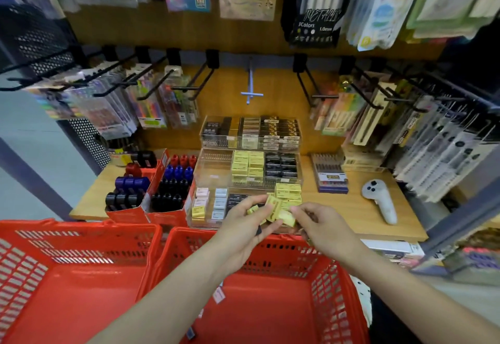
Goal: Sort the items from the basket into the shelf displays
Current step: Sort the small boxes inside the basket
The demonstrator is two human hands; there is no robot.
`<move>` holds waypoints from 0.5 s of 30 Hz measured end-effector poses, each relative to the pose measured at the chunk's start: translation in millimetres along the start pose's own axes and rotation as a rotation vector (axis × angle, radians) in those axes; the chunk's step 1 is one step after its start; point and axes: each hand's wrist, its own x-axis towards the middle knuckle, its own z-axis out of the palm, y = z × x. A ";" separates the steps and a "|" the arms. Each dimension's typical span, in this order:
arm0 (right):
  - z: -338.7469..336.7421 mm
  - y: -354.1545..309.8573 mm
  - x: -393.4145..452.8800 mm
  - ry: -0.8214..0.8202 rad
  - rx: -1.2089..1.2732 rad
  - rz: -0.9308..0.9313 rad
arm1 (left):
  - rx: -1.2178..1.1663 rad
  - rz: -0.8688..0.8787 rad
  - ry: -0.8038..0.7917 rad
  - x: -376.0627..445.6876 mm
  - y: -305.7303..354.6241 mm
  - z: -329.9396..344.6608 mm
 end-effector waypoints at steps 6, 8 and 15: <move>-2.0 6.1 5.8 0.172 -0.105 -0.126 | -0.095 -0.031 0.053 11.7 -6.7 10.9; -4.0 6.9 7.5 0.143 -0.084 -0.147 | -0.118 -0.028 0.065 14.2 -5.9 11.7; -10.0 28.2 19.6 0.163 -0.167 -0.152 | 0.021 0.016 0.093 22.2 -8.0 4.3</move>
